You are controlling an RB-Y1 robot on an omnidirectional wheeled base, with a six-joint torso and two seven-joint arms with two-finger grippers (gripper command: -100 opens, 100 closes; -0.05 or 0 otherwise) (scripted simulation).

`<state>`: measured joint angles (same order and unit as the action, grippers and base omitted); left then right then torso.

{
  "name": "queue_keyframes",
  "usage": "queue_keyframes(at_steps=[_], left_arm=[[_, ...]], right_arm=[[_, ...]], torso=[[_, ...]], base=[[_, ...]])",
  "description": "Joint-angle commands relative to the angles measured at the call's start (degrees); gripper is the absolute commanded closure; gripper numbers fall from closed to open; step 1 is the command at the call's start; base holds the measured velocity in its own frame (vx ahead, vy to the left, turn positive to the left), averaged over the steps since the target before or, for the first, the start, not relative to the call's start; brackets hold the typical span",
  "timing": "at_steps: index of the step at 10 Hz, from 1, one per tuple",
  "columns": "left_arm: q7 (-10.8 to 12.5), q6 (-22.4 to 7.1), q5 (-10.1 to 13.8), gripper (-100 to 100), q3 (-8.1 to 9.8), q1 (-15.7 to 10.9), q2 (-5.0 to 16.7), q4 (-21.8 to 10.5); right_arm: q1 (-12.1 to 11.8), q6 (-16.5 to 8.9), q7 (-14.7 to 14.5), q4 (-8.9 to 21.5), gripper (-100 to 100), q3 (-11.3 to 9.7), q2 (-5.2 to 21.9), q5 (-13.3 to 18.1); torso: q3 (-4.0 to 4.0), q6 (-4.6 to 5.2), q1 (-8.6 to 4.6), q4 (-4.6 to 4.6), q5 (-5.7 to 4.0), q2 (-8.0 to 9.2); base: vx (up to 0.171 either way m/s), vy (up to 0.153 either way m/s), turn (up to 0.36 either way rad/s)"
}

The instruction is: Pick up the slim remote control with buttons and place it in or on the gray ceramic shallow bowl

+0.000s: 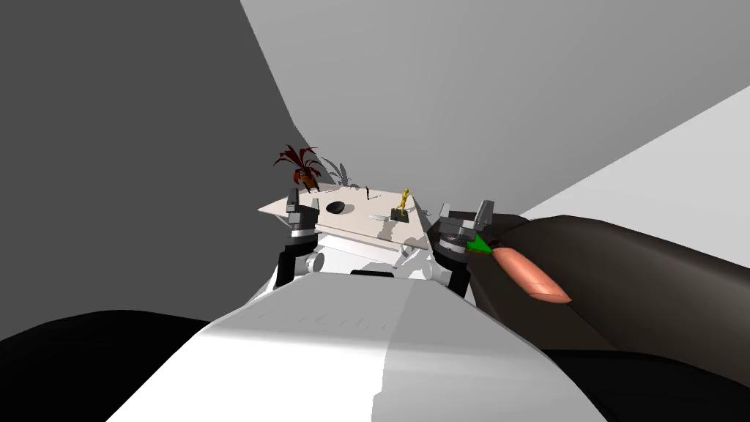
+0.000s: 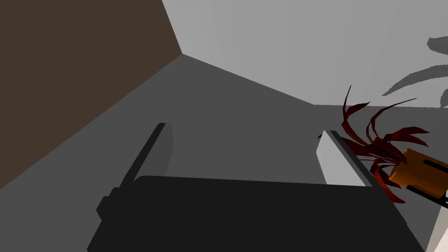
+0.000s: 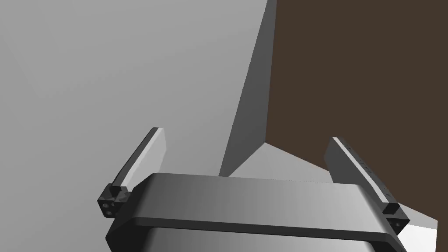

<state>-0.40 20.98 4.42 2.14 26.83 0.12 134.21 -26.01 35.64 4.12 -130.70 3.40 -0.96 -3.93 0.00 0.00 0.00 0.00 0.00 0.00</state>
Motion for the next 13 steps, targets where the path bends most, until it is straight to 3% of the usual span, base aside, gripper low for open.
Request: queue_keyframes(at_steps=[1,3,6,9,11,13], left_arm=[[-0.78,-2.54,2.12,-100,1.49,2.22,2.08,-1.95],[-1.14,-3.79,3.18,-100,2.24,3.32,2.86,-2.90],[-2.56,-8.74,7.46,-100,5.16,7.53,5.46,-6.63],[-3.11,-10.76,9.22,-100,6.29,9.16,6.40,-8.12],[-4.25,-14.68,12.99,-100,8.67,12.62,8.38,-11.16],[-4.25,-15.26,13.18,-100,8.67,12.62,8.38,-11.39]], right_arm=[[0.00,0.00,0.00,0.00,0,0.00,0.00,0.00],[0.01,0.00,0.00,0.00,0,-0.01,0.00,0.00],[0.02,0.00,0.00,0.00,0,-0.01,-0.01,0.00],[0.01,0.00,0.00,0.00,0,-0.01,0.00,0.00],[0.00,0.00,0.00,0.00,0,0.00,0.00,0.00],[0.00,0.00,0.00,0.00,0,0.00,0.00,0.00]], torso=[[0.00,0.00,0.00,0.00,0.00,0.00],[0.17,0.00,-0.13,0.07,-0.03,0.30],[0.18,0.02,-0.17,0.07,-0.04,0.32],[0.17,0.01,-0.18,0.07,-0.04,0.29],[0.13,-0.03,-0.10,0.05,-0.03,0.22],[0.14,0.00,-0.22,0.06,-0.06,0.22]], base=[[-0.064,-0.031,-0.254],[-0.082,-0.045,-0.142],[-0.082,-0.062,-0.268],[-0.054,-0.053,-0.133],[-0.052,-0.073,-0.316],[-0.026,-0.047,-0.070]])
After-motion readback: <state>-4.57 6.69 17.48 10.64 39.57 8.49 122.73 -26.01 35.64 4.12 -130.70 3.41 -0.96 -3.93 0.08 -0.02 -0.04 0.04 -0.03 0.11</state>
